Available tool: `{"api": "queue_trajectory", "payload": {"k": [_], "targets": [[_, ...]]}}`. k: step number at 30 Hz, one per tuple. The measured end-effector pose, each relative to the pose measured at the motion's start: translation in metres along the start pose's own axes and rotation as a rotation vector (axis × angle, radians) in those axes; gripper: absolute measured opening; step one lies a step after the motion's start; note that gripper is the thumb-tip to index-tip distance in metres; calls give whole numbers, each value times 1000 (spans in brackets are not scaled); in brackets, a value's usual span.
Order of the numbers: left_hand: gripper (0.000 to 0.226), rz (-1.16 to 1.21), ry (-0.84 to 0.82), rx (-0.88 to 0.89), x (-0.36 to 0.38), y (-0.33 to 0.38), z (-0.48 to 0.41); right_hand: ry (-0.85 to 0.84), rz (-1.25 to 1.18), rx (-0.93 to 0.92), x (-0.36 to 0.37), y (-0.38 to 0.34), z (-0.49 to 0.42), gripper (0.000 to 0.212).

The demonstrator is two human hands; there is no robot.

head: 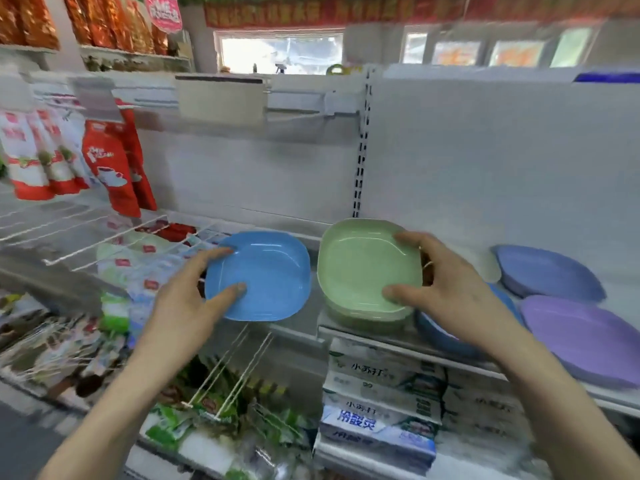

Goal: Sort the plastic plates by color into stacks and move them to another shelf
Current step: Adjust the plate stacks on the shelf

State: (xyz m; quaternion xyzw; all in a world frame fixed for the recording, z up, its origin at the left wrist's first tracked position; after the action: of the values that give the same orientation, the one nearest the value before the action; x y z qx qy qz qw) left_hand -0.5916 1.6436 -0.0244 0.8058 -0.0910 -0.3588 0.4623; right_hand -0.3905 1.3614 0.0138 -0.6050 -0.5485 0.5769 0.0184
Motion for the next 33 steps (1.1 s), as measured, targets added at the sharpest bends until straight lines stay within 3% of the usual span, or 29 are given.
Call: {"api": "queue_trajectory", "payload": {"k": [8, 20, 33], "targets": [[46, 67, -111, 69, 14, -11, -50, 77, 59, 153, -7, 2, 5, 75], [44, 148, -54, 76, 16, 1, -63, -147, 273, 191, -5, -8, -3, 84], [45, 132, -3, 76, 10, 0, -64, -336, 509, 184, 4, -3, -14, 67]]}}
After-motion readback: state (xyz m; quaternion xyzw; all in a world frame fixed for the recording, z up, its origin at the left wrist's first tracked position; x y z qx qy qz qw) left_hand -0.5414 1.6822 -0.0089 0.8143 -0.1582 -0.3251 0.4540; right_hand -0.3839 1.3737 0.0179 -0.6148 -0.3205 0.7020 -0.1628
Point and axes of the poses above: each hand's wrist, its own z-axis away from the middle knuckle, its own x-axis out of the palm, y = z × x, the point moved 4 cm from there along -z, towards the middle knuckle, and after that the axes turned 3 degrees about -x, right-handed, at the moved point
